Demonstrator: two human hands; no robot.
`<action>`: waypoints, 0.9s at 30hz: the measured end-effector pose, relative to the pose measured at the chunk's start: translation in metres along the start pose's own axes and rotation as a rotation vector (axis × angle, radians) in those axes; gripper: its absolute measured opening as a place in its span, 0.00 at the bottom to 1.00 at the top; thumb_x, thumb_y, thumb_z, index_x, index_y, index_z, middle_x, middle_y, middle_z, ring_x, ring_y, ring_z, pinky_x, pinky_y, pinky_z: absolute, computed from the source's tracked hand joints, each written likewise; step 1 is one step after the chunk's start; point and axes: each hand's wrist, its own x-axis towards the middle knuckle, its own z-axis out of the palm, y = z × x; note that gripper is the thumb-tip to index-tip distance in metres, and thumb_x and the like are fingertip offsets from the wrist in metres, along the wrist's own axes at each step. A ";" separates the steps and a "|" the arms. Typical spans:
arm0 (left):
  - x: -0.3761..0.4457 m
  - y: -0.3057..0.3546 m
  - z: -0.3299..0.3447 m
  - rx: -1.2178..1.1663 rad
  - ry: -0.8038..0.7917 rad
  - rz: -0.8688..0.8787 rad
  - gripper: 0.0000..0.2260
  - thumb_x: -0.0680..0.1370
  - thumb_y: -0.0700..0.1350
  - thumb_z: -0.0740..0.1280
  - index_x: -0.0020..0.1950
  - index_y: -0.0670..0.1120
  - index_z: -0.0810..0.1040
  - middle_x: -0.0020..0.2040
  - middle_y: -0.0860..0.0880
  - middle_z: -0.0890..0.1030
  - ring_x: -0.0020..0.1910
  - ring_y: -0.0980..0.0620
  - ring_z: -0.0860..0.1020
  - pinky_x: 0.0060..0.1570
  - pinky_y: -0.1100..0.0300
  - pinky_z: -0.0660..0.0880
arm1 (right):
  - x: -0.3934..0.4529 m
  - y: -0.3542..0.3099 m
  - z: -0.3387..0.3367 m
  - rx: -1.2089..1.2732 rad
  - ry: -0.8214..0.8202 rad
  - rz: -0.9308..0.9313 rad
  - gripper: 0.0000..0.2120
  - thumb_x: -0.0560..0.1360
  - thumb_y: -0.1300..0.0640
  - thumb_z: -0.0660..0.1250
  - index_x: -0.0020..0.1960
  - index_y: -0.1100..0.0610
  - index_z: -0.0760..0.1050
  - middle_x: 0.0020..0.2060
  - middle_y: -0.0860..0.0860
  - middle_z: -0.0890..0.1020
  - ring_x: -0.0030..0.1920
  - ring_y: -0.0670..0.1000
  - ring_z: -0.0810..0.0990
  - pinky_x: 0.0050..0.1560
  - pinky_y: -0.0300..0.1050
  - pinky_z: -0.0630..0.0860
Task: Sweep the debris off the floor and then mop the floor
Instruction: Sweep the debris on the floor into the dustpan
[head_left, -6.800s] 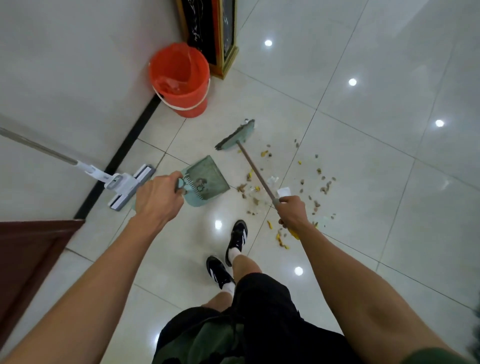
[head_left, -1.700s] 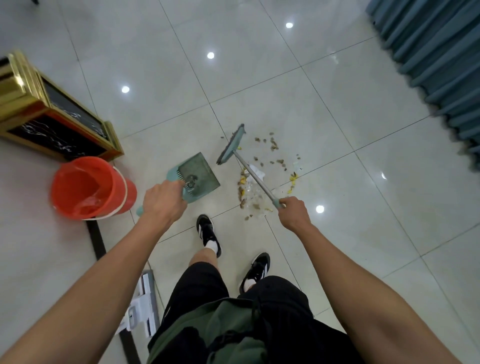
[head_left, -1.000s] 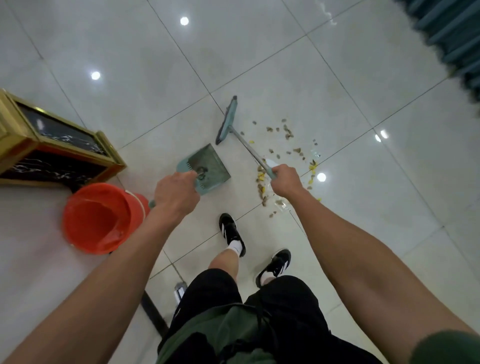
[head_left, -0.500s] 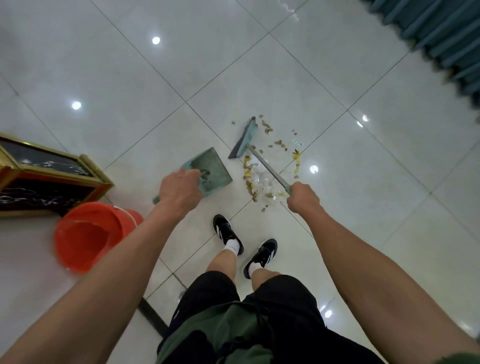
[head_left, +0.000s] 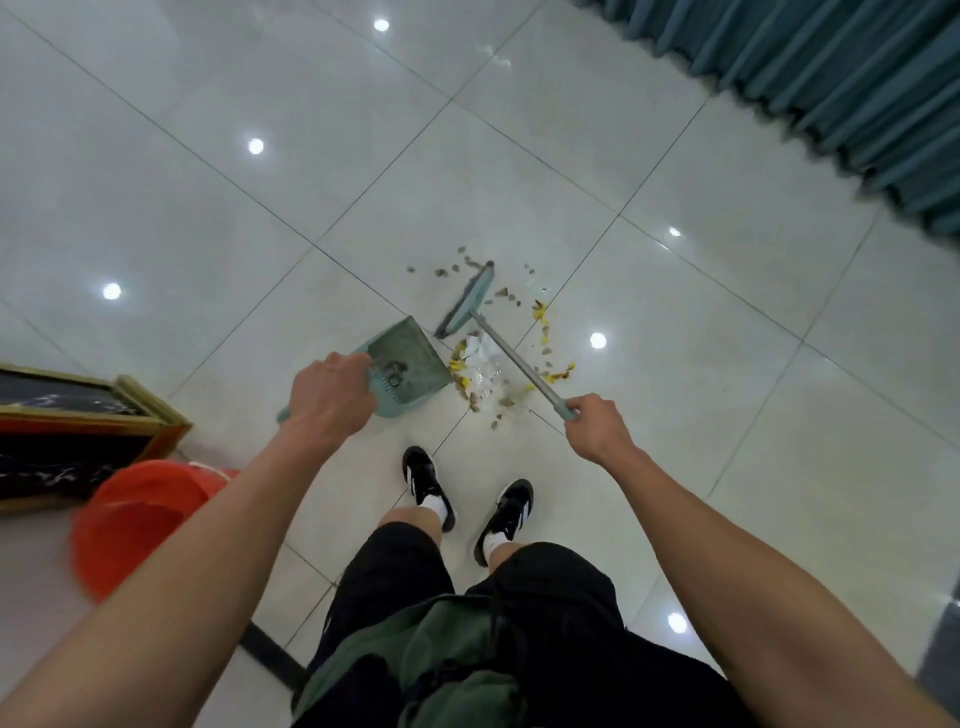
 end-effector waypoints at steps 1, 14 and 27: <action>0.002 -0.003 -0.001 0.000 0.003 0.003 0.11 0.76 0.42 0.63 0.56 0.49 0.79 0.45 0.44 0.80 0.43 0.42 0.80 0.43 0.52 0.77 | 0.001 -0.005 0.001 0.020 0.010 -0.009 0.20 0.76 0.64 0.60 0.64 0.52 0.80 0.46 0.55 0.82 0.40 0.57 0.81 0.39 0.45 0.77; 0.099 -0.114 -0.043 -0.047 0.010 0.009 0.10 0.75 0.40 0.61 0.50 0.49 0.80 0.40 0.45 0.79 0.38 0.40 0.79 0.40 0.52 0.78 | 0.095 -0.190 0.021 0.130 0.031 -0.065 0.18 0.78 0.64 0.62 0.65 0.55 0.80 0.47 0.56 0.82 0.38 0.53 0.79 0.29 0.40 0.69; 0.177 -0.147 -0.069 0.036 -0.051 0.122 0.04 0.76 0.40 0.63 0.50 0.46 0.75 0.41 0.44 0.77 0.36 0.43 0.73 0.37 0.54 0.69 | 0.151 -0.257 0.038 0.087 -0.016 0.132 0.17 0.76 0.66 0.61 0.63 0.60 0.78 0.46 0.59 0.81 0.41 0.59 0.80 0.40 0.49 0.80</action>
